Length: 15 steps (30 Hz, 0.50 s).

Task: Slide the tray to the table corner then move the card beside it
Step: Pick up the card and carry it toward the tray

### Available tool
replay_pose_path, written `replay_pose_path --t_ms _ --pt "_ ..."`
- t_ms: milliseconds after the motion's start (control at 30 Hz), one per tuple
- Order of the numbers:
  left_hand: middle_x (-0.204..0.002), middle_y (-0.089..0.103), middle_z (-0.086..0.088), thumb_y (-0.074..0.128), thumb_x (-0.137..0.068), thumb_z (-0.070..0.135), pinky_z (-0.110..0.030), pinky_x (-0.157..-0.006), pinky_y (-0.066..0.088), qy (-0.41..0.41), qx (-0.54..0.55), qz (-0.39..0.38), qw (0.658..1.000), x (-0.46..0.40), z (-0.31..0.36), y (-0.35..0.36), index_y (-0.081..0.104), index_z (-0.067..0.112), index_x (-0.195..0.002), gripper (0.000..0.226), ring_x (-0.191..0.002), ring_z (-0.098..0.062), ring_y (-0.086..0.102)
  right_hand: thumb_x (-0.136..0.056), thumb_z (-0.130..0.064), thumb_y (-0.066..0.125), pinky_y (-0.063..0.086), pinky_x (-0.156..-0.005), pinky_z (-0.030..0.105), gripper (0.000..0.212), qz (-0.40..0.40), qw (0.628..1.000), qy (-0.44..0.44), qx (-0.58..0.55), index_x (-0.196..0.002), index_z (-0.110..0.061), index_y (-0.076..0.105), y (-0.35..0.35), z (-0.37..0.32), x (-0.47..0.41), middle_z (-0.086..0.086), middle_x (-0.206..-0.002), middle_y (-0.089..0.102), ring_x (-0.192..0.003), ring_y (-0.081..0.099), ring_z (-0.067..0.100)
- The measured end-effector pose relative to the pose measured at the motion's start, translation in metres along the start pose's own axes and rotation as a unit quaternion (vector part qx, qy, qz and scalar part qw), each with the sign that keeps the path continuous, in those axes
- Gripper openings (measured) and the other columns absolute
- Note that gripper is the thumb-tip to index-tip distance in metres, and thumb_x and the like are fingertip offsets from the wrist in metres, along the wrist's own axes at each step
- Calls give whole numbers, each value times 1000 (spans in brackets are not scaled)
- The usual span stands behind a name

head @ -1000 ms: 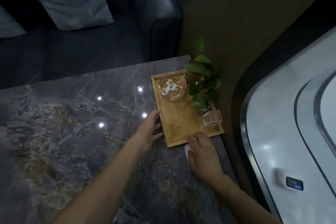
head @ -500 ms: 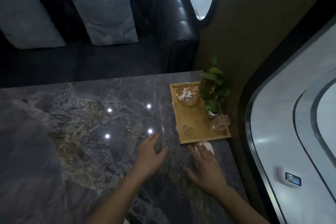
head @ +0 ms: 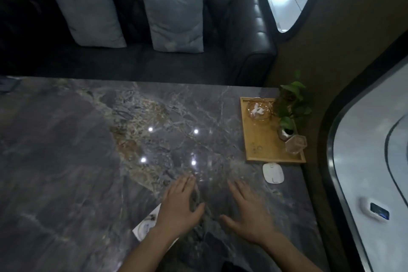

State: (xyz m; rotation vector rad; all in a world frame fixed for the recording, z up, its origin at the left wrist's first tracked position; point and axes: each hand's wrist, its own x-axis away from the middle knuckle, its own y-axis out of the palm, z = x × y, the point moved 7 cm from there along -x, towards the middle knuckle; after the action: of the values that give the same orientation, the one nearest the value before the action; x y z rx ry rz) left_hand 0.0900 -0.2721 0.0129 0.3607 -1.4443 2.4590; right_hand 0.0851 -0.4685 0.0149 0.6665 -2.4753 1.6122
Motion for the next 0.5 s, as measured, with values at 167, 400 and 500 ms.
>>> replay_pose_path --t_ms 167,400,500 --pt "-166 14 9 43 -83 67 -38 -124 12 5 -5 -3 1000 26 -29 5 17 32 -157 86 -153 -16 10 -81 -63 53 9 -120 34 93 -24 999 -17 -16 -152 -31 3 21 -24 7 2 -162 8 -148 4 18" --pt "-144 57 -8 54 -66 65 -56 -107 34 60 -151 1 987 62 -52 11 59 14 -136 87 -136 -28 50 -81 -62 52 12 -120 36 91 -35 998 -47 -14 -152 -27 8 54 -61 13 2 -162 12 -148 6 19" --pt "-145 56 -9 57 -64 66 -53 -105 25 70 -143 1 987 71 -63 15 58 12 -137 91 -137 -27 42 -83 -59 52 9 -120 35 90 -49 997 -51 -15 -153 -24 9 63 -74 12 0 -161 11 -148 4 20"
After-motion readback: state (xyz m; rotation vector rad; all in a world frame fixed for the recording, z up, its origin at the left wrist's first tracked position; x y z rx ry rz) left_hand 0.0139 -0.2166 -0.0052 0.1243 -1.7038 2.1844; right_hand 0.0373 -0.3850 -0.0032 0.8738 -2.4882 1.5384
